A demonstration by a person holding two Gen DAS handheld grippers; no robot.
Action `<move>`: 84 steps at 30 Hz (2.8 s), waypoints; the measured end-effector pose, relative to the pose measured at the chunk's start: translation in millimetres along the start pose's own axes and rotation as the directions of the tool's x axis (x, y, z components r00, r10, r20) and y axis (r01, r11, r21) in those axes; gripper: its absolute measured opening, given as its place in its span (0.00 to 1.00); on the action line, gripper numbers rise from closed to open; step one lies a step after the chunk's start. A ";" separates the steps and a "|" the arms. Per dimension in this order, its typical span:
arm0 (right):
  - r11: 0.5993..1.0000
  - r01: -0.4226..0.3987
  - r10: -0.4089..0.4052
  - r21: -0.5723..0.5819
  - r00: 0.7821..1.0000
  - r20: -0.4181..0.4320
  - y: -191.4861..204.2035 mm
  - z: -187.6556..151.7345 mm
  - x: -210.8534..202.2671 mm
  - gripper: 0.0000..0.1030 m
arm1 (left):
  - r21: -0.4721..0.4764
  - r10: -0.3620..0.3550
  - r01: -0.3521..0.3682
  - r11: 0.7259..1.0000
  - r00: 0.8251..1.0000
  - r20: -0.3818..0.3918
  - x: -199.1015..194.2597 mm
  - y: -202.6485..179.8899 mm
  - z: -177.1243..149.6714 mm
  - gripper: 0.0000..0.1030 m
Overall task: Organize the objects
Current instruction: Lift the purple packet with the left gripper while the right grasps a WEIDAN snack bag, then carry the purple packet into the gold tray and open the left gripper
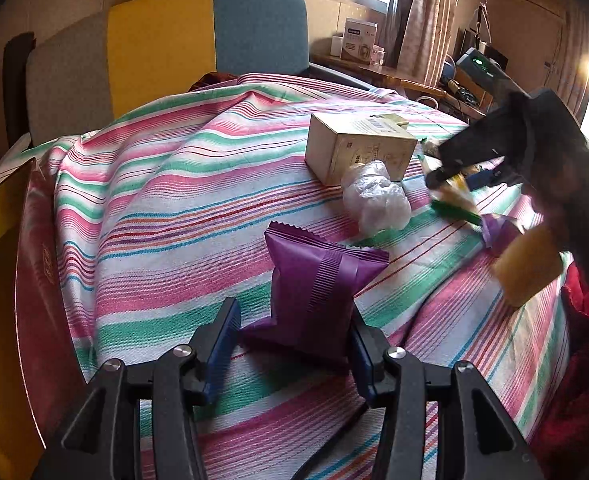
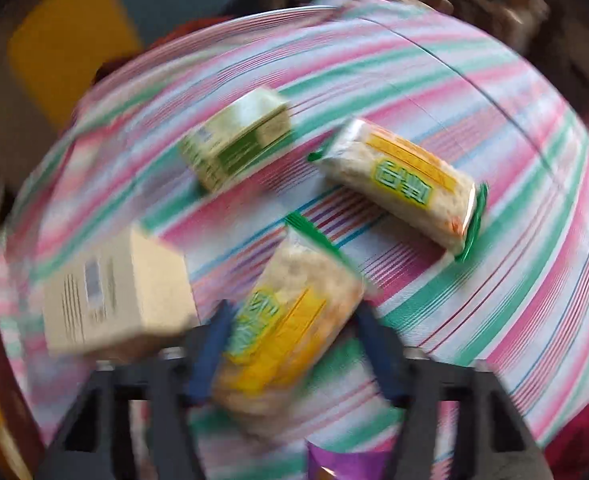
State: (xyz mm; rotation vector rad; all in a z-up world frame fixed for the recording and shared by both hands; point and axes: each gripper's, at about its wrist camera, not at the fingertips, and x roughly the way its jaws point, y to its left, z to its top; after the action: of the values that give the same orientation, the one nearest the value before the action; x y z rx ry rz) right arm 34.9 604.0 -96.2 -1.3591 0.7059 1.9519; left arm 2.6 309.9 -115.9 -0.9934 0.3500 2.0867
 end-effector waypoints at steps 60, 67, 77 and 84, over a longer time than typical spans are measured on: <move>0.966 0.017 0.007 -0.259 0.996 0.091 0.4 -41.8 -9.4 0.49 | -0.558 0.157 -0.125 0.820 0.988 0.009 -153.5 232.8 7.9 0.49; 0.963 0.024 0.001 -0.269 0.996 0.092 3.7 -45.5 -13.1 0.49 | -0.603 0.206 -0.208 0.770 0.976 -0.073 -121.6 284.9 8.4 0.49; 0.961 0.029 -0.003 -0.275 0.996 0.093 5.5 -48.2 -14.7 0.49 | -0.617 0.225 -0.327 0.716 0.944 -0.240 -62.2 332.5 6.8 0.49; 0.961 0.029 -0.003 -0.277 0.996 0.092 5.4 -48.1 -14.9 0.49 | -0.606 0.232 -0.379 0.699 0.922 -0.310 -52.8 340.3 4.0 0.50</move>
State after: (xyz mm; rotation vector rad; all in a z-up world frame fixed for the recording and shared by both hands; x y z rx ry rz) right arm 63.2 562.1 -97.1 -1.4208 0.3859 2.1456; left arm -234.5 60.6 -100.7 -1.6814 -0.1655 2.4815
